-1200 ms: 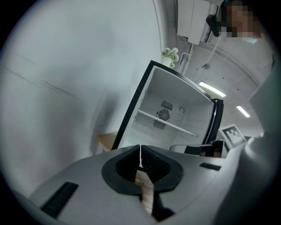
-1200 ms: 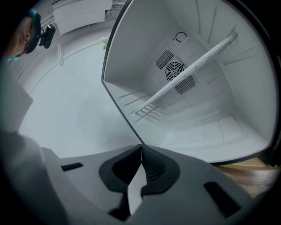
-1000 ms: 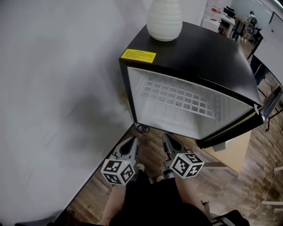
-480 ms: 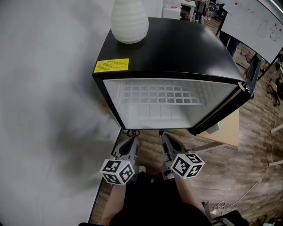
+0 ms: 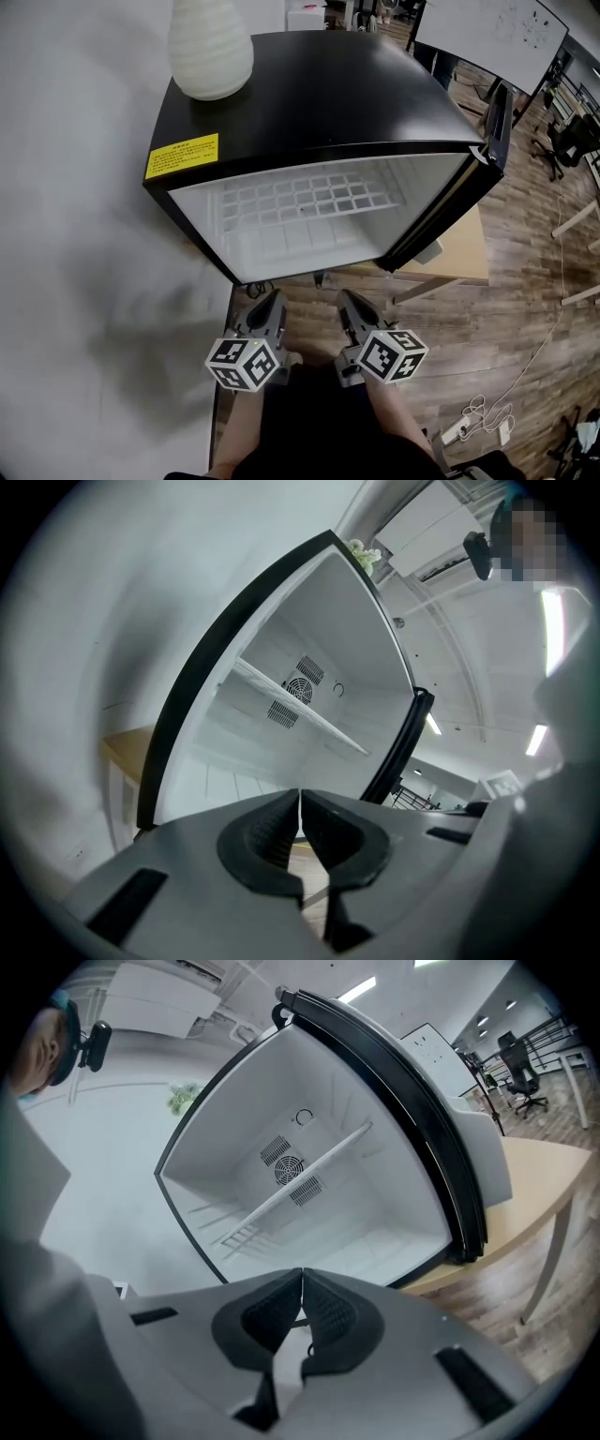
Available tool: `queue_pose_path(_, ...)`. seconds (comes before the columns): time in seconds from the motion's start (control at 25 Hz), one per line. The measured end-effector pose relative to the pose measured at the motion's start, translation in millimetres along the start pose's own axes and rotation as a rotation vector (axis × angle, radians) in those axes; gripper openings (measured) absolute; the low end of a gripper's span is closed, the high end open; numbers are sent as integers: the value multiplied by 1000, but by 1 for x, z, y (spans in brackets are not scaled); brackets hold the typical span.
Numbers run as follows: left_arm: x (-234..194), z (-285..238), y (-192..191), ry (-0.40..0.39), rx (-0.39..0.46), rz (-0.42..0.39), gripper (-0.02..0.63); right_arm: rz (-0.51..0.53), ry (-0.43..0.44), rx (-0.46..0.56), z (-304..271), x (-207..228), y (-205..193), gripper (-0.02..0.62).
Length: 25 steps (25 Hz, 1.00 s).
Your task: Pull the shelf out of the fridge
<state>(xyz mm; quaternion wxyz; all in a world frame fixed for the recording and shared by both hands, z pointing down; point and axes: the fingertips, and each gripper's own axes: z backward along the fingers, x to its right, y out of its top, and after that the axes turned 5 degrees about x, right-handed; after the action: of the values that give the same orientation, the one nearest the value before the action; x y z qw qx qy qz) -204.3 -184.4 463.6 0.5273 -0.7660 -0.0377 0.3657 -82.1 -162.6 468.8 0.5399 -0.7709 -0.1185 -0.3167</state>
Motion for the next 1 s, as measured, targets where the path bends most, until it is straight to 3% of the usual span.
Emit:
queue_pose_path(0.28,-1,-21,4,6,34,59,9,-42,-17,24,2,20,15,-9)
queue_pose_path(0.64,2,-48,6,-16,95,315,9,-264,63,112,-15,37,55,-8)
queue_pose_path(0.76,5,-55,14,-55,122,400,9,-323,139,136,-27,30,71,-8)
queue_pose_path(0.92,10,-67,27,-101,158,495,14,-401,168,139,-41,32,83,-6)
queue_pose_path(1.0,14,-71,34,-132,174,535,92,-420,178,141,-46,31,88,-1)
